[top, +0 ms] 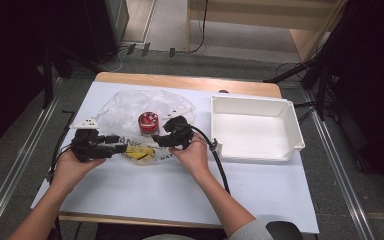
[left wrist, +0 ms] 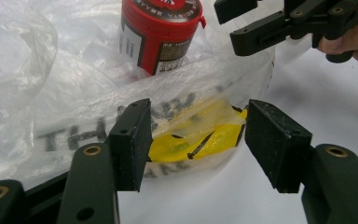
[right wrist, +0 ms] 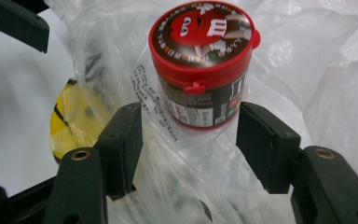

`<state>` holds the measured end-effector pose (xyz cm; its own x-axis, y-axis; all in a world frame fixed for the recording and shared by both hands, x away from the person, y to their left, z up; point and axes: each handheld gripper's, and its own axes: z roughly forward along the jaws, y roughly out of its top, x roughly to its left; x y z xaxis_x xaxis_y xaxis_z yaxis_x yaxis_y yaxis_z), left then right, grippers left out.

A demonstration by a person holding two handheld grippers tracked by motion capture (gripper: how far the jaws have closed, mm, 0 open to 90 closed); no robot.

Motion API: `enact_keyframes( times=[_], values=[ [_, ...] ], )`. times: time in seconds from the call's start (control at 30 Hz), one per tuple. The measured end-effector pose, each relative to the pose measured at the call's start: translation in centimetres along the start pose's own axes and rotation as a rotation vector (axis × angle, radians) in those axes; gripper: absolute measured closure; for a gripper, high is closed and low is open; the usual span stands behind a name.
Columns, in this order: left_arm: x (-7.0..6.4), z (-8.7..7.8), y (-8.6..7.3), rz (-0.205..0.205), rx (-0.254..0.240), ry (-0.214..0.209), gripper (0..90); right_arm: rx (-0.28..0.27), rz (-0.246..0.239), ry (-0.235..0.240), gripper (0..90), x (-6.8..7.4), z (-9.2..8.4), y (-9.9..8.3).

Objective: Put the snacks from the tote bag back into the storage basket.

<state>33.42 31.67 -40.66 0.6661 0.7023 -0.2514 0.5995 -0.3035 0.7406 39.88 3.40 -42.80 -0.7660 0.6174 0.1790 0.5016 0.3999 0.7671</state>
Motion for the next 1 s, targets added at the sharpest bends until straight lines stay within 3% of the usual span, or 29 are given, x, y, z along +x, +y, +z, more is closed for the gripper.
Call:
enact_keyframes(
  times=[0.27,0.53,0.73,0.87,1.0],
  values=[
    [0.1,-0.1,-0.1,-0.003,0.000,0.000,40.2,-0.022,0.012,-0.004,40.9,0.0,0.5,0.7],
    [0.0,0.1,-0.1,0.002,0.013,-0.001,40.5,-0.025,0.026,-0.016,34.1,0.2,1.3,1.0],
    [0.0,0.1,-0.2,0.001,0.014,-0.004,40.9,-0.013,-0.009,-0.042,29.8,0.6,2.2,1.9],
    [0.1,0.1,-0.2,-0.002,0.010,-0.006,41.0,-0.025,0.032,-0.050,29.6,0.4,2.6,1.8],
    [0.2,0.1,-0.2,0.000,0.015,-0.003,41.1,-0.027,0.040,-0.065,29.2,0.1,3.2,1.7]
  ],
)
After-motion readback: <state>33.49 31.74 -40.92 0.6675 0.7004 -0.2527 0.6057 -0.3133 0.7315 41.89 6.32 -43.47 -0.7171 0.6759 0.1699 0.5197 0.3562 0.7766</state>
